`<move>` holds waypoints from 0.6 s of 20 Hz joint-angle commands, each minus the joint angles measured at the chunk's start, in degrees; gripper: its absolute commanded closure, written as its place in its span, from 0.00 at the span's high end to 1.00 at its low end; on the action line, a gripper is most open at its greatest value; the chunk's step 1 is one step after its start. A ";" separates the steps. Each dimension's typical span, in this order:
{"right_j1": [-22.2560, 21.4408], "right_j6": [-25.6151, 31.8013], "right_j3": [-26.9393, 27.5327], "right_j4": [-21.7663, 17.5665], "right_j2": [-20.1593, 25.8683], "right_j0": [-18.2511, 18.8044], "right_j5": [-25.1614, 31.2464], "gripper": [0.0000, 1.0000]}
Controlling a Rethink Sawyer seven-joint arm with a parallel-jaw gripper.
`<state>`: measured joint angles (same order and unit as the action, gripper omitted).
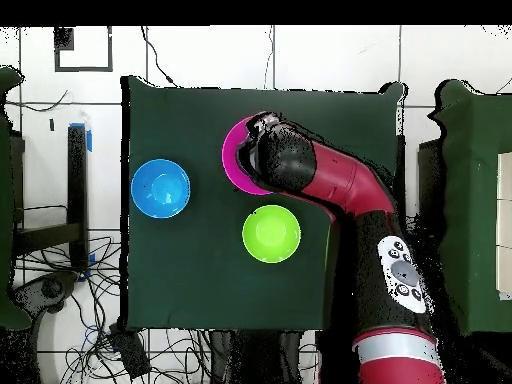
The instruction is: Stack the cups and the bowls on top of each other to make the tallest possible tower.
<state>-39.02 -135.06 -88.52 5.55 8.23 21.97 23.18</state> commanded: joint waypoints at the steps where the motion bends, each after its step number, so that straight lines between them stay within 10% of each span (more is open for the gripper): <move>1: 0.03 2.54 -6.08 -2.55 2.96 1.32 7.15 0.00; 12: 1.72 3.79 -6.14 -3.99 3.88 3.14 5.42 0.00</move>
<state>-39.88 -135.06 -89.02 5.17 8.25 24.61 23.29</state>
